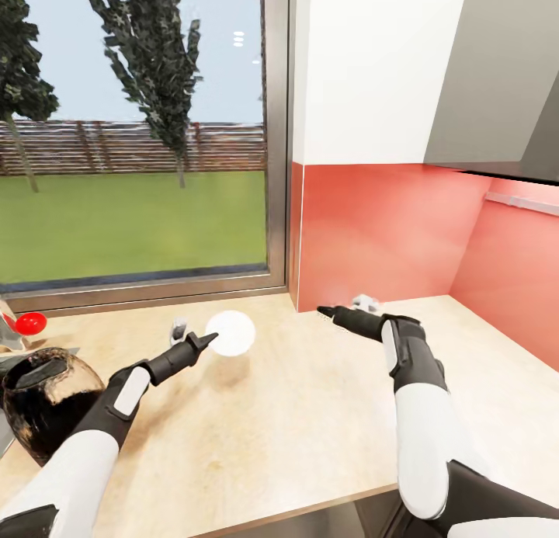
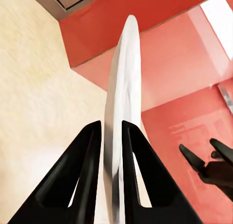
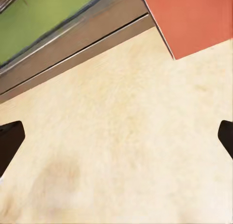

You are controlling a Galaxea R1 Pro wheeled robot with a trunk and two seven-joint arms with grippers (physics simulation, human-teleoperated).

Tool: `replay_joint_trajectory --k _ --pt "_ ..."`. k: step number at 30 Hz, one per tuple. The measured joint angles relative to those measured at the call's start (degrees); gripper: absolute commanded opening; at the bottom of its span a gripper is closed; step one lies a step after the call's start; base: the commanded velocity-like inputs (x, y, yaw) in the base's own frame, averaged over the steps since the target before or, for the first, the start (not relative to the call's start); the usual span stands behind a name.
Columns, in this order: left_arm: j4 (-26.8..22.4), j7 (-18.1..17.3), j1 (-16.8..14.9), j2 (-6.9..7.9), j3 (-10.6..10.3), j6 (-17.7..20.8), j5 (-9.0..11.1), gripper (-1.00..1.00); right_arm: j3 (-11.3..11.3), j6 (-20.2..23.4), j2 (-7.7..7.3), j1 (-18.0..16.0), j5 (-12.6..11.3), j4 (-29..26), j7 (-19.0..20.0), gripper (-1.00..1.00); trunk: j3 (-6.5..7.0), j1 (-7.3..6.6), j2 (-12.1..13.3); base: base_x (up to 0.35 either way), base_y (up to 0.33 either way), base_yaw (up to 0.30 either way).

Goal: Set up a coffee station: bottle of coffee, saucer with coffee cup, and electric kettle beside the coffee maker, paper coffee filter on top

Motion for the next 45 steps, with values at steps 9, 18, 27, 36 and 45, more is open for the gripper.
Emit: replay_joint_trajectory --k 9,18,27,36,45 --pt "0.1 0.0 0.1 -0.06 -0.2 -0.1 0.0 -1.00 -0.1 0.1 0.00 0.0 0.1 -4.0 0.0 1.00 0.00 0.04 0.0 -0.307 0.000 0.000" --pt "0.1 -0.1 0.1 -0.01 0.1 -0.1 0.0 -1.00 -0.1 0.1 0.00 0.0 0.1 -4.1 0.0 1.00 0.00 0.04 0.0 -0.337 0.044 0.000" --pt "0.1 -0.1 0.1 0.00 0.0 0.0 0.0 -1.00 -0.1 0.1 0.00 0.0 0.1 -4.1 0.0 1.00 0.00 0.04 0.0 -0.337 0.115 0.000" --pt "0.1 0.0 0.1 -0.19 0.0 0.0 0.0 -1.00 -0.1 0.1 -0.02 0.0 0.1 -4.1 0.0 1.00 -0.01 0.04 0.0 -0.337 0.100 0.118" --pt "0.2 0.0 0.1 -0.26 0.0 -0.1 0.0 -1.00 -0.3 0.1 0.00 0.0 0.3 -4.1 0.0 1.00 0.00 0.04 0.0 -0.340 0.017 0.001"
